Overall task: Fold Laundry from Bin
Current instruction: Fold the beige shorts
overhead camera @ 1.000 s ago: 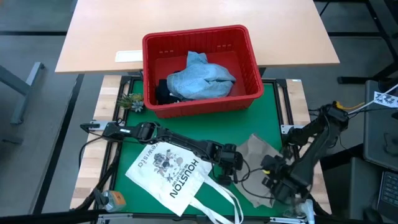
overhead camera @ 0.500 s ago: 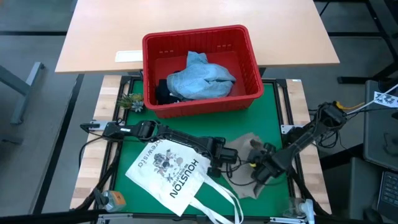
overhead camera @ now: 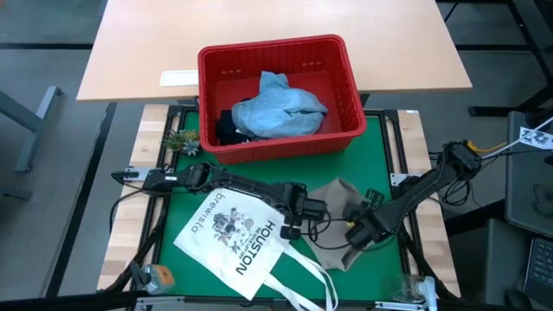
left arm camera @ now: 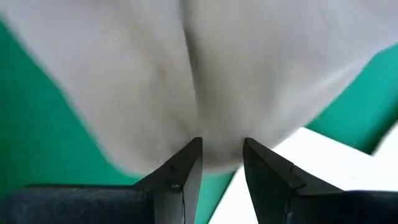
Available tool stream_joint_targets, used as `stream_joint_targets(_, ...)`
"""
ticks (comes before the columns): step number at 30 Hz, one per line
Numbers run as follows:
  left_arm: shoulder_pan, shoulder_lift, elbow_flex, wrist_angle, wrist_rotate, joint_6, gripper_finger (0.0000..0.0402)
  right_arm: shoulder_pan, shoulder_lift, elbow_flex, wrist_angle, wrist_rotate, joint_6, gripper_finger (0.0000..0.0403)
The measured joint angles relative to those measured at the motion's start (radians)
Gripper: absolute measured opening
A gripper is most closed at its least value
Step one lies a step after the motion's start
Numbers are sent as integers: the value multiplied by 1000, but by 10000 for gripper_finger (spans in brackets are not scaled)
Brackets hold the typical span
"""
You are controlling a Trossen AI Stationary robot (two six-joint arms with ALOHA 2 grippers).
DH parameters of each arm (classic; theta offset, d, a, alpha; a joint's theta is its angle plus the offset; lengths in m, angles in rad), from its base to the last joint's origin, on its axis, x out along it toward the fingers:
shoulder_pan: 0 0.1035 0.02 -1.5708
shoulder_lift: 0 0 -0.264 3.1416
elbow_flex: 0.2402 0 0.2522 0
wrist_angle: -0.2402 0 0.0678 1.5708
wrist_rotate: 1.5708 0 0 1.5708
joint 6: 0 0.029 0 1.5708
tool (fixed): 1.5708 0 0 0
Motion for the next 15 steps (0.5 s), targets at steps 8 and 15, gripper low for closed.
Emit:
stream_joint_targets(8,0,-99,-1,6,-14,-25,112,0,-37,161,-196,154,-25,134)
stream_joint_targets(15,0,-166,0,14,-47,8,112,-24,-145,208,-133,320,-116,133)
